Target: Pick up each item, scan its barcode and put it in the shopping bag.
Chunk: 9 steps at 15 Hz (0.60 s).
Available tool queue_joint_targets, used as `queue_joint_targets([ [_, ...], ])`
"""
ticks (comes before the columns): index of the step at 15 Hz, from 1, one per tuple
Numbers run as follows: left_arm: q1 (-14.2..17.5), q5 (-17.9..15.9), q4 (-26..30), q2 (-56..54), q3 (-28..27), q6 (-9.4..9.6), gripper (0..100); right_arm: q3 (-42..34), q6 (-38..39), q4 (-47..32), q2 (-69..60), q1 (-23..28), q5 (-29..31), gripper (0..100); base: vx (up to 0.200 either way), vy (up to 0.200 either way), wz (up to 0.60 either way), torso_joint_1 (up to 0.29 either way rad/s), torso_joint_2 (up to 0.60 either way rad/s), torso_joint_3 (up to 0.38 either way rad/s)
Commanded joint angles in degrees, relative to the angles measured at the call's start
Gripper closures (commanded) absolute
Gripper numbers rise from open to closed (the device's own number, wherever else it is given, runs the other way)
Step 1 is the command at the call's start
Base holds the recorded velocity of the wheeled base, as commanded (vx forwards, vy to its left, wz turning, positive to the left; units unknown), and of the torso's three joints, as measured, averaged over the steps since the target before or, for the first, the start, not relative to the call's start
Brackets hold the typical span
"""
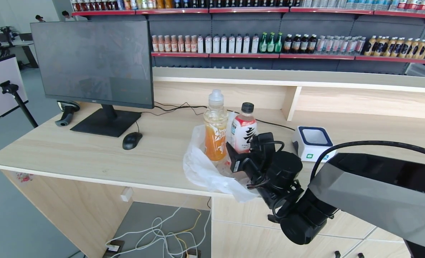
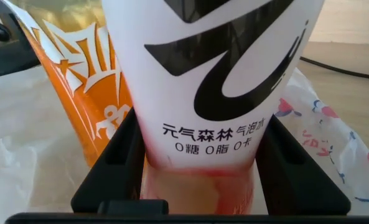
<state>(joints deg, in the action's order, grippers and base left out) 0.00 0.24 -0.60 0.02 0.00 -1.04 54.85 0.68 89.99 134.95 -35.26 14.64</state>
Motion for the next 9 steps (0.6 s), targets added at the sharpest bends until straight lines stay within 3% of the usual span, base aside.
queue_joint_targets([
  [1, 0.0, 0.0, 0.0, 0.1, 0.0, -0.02, 0, -0.6, 0.0, 0.0, 0.0, -0.3, 0.0, 100, 0.0, 0.0, 0.0, 0.0, 0.0, 0.0],
  [9, 0.0, 0.0, 0.0, 0.1, 0.0, 0.07, 0, -1.5, 0.0, 0.0, -0.1, -0.3, 0.0, 100, 0.0, 0.0, 0.0, 0.0, 0.0, 0.0],
])
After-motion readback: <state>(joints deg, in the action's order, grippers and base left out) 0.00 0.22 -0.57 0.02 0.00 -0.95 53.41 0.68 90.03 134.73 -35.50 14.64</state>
